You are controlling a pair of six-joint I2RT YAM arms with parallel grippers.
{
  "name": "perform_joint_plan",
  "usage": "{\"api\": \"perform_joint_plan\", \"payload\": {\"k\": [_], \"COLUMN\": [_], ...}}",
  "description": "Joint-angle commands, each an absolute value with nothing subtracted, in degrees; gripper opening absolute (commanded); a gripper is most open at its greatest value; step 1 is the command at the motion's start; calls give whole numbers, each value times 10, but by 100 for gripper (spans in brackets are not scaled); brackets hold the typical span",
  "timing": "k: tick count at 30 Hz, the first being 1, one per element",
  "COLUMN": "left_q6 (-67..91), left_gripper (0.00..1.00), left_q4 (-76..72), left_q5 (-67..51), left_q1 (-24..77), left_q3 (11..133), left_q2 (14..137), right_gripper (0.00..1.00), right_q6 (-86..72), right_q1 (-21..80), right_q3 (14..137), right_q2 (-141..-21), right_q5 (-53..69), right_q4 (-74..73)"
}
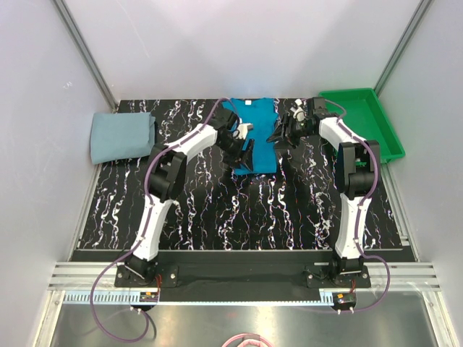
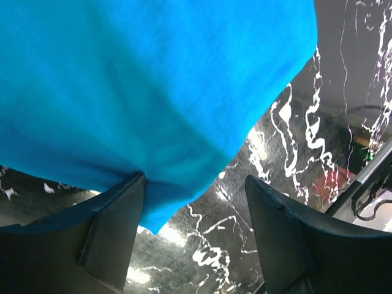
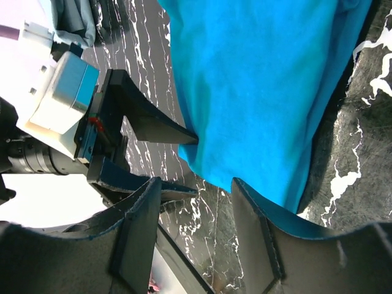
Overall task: Fold and stack the t-shirts
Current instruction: Fold the tshirt
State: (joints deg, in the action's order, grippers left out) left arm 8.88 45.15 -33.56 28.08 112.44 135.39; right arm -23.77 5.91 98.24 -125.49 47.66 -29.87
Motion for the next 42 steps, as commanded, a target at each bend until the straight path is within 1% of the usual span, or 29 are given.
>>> {"api": "perform_joint_plan", "payload": {"k": [1, 7, 12, 17, 20, 26, 28, 32, 42], "left_q6": [90, 96, 98, 112, 113, 115, 114, 118, 121], "left_gripper": [73, 74, 76, 78, 82, 87, 87, 82, 78], "left_q4": [461, 458, 463, 459, 459, 457, 456, 451, 443], "left_q5": [-331, -304, -296, -296, -295, -299, -302, -317, -332], "left_q1": [277, 275, 268, 259, 252, 242, 242, 242, 252], "left_q3": [1111, 1095, 1066, 1008, 1003, 1026, 1033, 1032, 1044], "left_q2": [1291, 1233, 1209, 1214, 1229, 1278, 1295, 1304, 1321], "right_gripper": [57, 57, 56, 56, 56, 56, 56, 55, 51], "right_q6": [-219, -199, -155, -149, -142, -142, -142, -138, -138], "right_q1": [62, 62, 62, 62, 62, 62, 62, 63, 75], "right_q3": [979, 935, 909, 880, 877, 879, 883, 886, 894], "right_q2": [-1227, -1209, -1194, -1190, -1193, -1211, -1225, -1237, -1270], "right_q5": [487, 486, 457, 448, 433, 429, 425, 425, 430], "right_q4": [-312, -330, -388, -385, -387, -374, -374, -375, -367]}}
